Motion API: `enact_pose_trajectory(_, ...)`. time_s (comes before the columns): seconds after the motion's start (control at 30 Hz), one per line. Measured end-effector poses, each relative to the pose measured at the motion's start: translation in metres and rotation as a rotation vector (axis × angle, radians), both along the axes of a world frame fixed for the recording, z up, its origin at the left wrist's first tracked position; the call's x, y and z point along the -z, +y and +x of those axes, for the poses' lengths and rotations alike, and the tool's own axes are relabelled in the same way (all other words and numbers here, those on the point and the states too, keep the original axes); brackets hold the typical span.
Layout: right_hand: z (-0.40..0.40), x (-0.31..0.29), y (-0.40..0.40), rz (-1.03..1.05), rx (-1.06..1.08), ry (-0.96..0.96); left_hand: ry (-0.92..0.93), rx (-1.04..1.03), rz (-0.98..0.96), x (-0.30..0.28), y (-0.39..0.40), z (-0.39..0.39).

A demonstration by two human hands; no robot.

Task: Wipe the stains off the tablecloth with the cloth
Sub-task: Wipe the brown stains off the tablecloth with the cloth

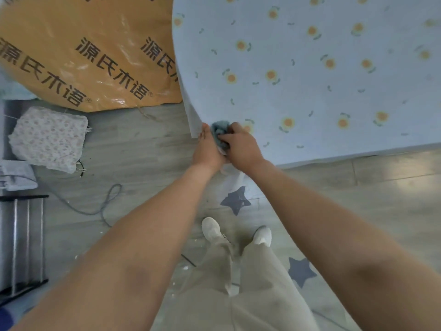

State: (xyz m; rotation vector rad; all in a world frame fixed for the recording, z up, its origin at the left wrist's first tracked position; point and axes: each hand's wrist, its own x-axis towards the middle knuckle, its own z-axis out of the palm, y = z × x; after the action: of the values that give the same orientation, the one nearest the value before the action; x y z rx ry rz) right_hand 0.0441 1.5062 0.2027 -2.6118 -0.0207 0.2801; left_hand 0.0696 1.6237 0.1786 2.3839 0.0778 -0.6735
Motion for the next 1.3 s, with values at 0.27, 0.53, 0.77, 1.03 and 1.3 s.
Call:
enact_pose_trajectory(0.27,-0.037,0.01,-0.102,-0.112,0.538,-0.018,0.08,0.05,0.008,-0.007,0.003,-0.003)
enact_pose_trajectory(0.53,-0.069,0.004,-0.044,-0.116,-0.081,-0.043,-0.055,0.256,0.204,-0.019,-0.024,-0.052)
enact_pose_trajectory(0.77,-0.085,0.008,-0.125,-0.027,0.666,-0.009,-0.024,0.215,0.279,-0.027,-0.042,-0.052)
enact_pose_trajectory(1.03,-0.091,0.004,-0.069,0.005,0.105,0.01,-0.011,0.171,0.293,-0.03,-0.049,-0.054)
enact_pose_trajectory(1.3,-0.108,-0.01,-0.101,0.058,0.586,0.159,0.089,0.326,0.409,-0.039,-0.044,-0.048)
